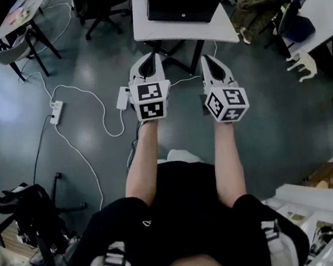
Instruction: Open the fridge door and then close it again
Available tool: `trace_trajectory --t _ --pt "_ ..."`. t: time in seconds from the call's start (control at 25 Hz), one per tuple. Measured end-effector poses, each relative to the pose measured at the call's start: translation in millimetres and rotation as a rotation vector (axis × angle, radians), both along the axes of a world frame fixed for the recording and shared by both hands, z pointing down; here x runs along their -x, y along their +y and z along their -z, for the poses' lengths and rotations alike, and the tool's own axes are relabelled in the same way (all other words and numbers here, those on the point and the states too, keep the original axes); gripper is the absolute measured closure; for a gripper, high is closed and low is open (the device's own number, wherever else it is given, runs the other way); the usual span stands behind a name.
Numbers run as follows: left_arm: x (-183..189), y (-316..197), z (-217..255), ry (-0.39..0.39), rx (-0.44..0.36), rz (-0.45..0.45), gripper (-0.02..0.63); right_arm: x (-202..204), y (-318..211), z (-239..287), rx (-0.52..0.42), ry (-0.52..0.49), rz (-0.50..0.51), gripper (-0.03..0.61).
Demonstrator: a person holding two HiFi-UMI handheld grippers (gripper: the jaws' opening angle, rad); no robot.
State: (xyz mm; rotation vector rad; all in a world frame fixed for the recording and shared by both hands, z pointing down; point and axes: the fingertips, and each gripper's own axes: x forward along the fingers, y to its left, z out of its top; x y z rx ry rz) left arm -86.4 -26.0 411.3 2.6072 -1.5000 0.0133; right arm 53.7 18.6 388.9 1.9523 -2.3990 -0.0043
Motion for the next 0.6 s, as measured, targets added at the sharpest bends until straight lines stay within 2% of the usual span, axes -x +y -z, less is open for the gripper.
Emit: trace_trajectory --t 0.12,0.24,0.6 --pt "3.4 -8.3 -15.0 -0.004 0.017 -0.002 0.615 6.3 -8.8 -11.3 -0.022 -0.067 0.027 0.584" --pt "5.2 -16.3 -25.8 -0.01 0.038 0.012 0.615 8.1 -17.5 -23.4 -0.004 -0.078 0.05 0.584" --pt "-39.1 -48.6 -11.3 -0.036 0.02 0.006 0.615 -44.1 -54.5 -12.7 -0.012 -0.116 0.046 0.584"
